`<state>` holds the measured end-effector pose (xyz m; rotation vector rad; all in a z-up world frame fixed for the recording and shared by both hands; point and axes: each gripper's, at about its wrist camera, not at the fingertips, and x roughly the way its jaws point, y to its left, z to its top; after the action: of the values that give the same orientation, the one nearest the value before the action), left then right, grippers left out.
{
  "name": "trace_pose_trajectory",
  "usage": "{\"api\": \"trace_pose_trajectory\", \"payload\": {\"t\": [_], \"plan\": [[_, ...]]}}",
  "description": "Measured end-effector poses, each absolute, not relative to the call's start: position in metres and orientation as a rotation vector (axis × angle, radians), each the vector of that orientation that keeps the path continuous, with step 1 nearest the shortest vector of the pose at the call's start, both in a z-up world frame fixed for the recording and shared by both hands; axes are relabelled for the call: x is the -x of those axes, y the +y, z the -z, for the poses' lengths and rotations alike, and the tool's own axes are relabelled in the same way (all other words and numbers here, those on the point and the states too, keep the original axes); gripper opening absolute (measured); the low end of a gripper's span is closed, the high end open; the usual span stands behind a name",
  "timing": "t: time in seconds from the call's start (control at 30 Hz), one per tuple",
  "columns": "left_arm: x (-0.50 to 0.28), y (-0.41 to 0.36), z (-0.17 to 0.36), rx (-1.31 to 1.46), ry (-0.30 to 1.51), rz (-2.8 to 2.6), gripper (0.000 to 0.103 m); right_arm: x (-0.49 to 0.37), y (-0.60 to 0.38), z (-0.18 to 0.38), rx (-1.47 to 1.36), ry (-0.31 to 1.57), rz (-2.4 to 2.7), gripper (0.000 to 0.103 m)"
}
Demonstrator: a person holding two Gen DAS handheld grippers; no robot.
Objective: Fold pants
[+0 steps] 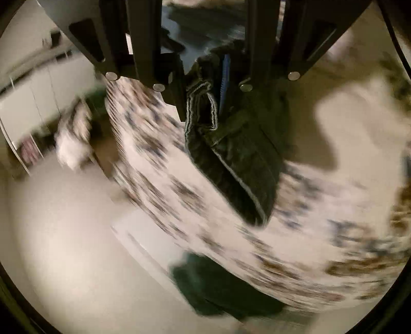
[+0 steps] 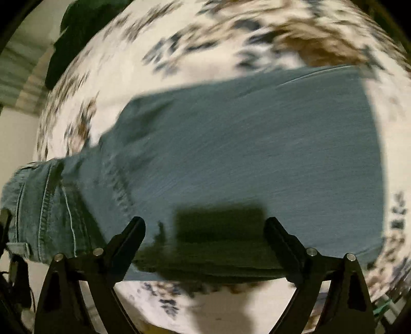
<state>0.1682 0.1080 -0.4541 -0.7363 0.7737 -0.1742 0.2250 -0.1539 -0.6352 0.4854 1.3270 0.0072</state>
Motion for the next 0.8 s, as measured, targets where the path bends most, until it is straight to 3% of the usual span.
{"api": "trace_pose_trajectory", "payload": {"t": [0.23,0.27,0.3,0.43,0.53,0.6,0.63,0.67,0.73,0.8], "plan": [[-0.200,-0.032,0.498,0.611,1.012,0.325,0.018,-0.207,-0.278,0.620,-0.465,1.301,0.128,0.095],[-0.207,-0.046,0.513,0.605,1.052,0.320,0.005,-0.206,-0.293,0.620,-0.453,1.304,0.138,0.095],[-0.213,-0.055,0.526,0.635,1.092,0.340,0.000,-0.203,-0.306,0.621,-0.445,1.311,0.144,0.095],[-0.226,-0.087,0.558,0.601,1.211,0.333,0.000,-0.200,-0.343,0.624,-0.481,1.328,0.137,0.095],[-0.220,-0.085,0.549,0.621,1.242,0.320,0.002,-0.206,-0.346,0.617,-0.528,1.319,0.058,0.095],[-0.201,-0.072,0.529,0.645,1.245,0.283,0.013,-0.213,-0.339,0.608,-0.574,1.301,-0.050,0.095],[-0.196,-0.065,0.522,0.649,1.238,0.264,0.031,-0.218,-0.335,0.605,-0.590,1.299,-0.105,0.095],[-0.190,-0.050,0.510,0.646,1.223,0.222,0.060,-0.226,-0.326,0.604,-0.612,1.299,-0.182,0.095],[-0.180,-0.031,0.496,0.607,1.192,0.139,0.098,-0.244,-0.302,0.607,-0.612,1.321,-0.292,0.095],[-0.176,-0.005,0.491,0.530,1.170,0.026,0.101,-0.260,-0.277,0.618,-0.571,1.359,-0.349,0.095]]}}
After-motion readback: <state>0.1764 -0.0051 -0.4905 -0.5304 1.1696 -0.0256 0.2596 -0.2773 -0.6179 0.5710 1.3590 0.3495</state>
